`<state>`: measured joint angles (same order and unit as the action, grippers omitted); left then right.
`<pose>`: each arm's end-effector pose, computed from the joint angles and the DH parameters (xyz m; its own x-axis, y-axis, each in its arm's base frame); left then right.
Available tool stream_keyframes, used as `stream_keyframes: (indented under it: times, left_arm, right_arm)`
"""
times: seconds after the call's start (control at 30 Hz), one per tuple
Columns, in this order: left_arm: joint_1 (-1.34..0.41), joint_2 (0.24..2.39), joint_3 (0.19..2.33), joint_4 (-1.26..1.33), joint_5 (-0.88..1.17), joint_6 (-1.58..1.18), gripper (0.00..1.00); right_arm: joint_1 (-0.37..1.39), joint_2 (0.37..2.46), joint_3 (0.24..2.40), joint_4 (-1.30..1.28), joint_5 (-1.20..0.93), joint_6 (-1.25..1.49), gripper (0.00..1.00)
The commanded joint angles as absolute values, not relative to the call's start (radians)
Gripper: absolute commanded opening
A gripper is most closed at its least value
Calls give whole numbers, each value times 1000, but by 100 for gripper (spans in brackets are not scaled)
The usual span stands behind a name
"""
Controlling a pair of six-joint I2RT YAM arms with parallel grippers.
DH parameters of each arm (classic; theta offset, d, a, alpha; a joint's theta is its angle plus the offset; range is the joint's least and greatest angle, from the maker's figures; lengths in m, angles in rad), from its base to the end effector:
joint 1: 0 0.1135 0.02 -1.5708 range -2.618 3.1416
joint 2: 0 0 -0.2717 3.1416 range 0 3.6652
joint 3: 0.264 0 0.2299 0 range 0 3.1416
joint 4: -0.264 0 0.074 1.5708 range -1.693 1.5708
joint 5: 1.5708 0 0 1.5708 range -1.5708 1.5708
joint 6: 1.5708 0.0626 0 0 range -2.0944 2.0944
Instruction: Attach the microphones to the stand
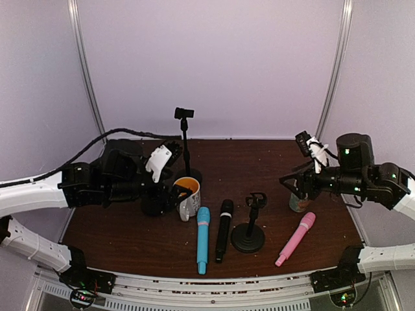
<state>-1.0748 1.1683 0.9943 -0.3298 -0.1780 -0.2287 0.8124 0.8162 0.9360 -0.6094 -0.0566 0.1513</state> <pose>0.1341 -0.2245 0.3187 -0.4033 0.2764 -0.8723 0.7191 0.6853 -0.1153 0.1126 0.1240 0.3333 -0.4342 -0.2394 -0.8684 -0.7017 0.6944 0.1593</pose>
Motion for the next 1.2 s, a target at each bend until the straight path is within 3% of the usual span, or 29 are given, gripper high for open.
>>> stream_keyframes:
  times: [0.0, 0.17, 0.27, 0.53, 0.73, 0.87, 1.07, 1.17]
  left_arm:
    - [-1068, 1237, 1157, -403, -270, -142, 89]
    - [-1049, 1320, 1224, -448, -357, -77, 89]
    - [-1023, 1303, 1181, -410, -326, -110, 89]
    - [-1017, 1212, 1121, -388, -299, -112, 88]
    - [-1017, 1160, 1101, -378, -289, -117, 88]
    - [-1017, 1140, 1092, -377, -284, -118, 88]
    - [-1019, 1110, 1079, -367, -274, -121, 88]
    - [-1019, 1104, 1076, -368, -270, -119, 88]
  right_arm:
    - [816, 699, 786, -779, 231, 659, 61]
    - [820, 511, 564, -780, 230, 948, 78]
    - [823, 500, 516, -802, 215, 1019, 79]
    - [823, 691, 474, -810, 186, 1223, 75]
    - [822, 939, 557, -831, 174, 1306, 65]
    - [823, 1089, 614, -861, 141, 1355, 64]
    - [823, 1241, 582, -707, 26, 1398, 63]
    - [823, 1273, 545, -652, 0, 1460, 58]
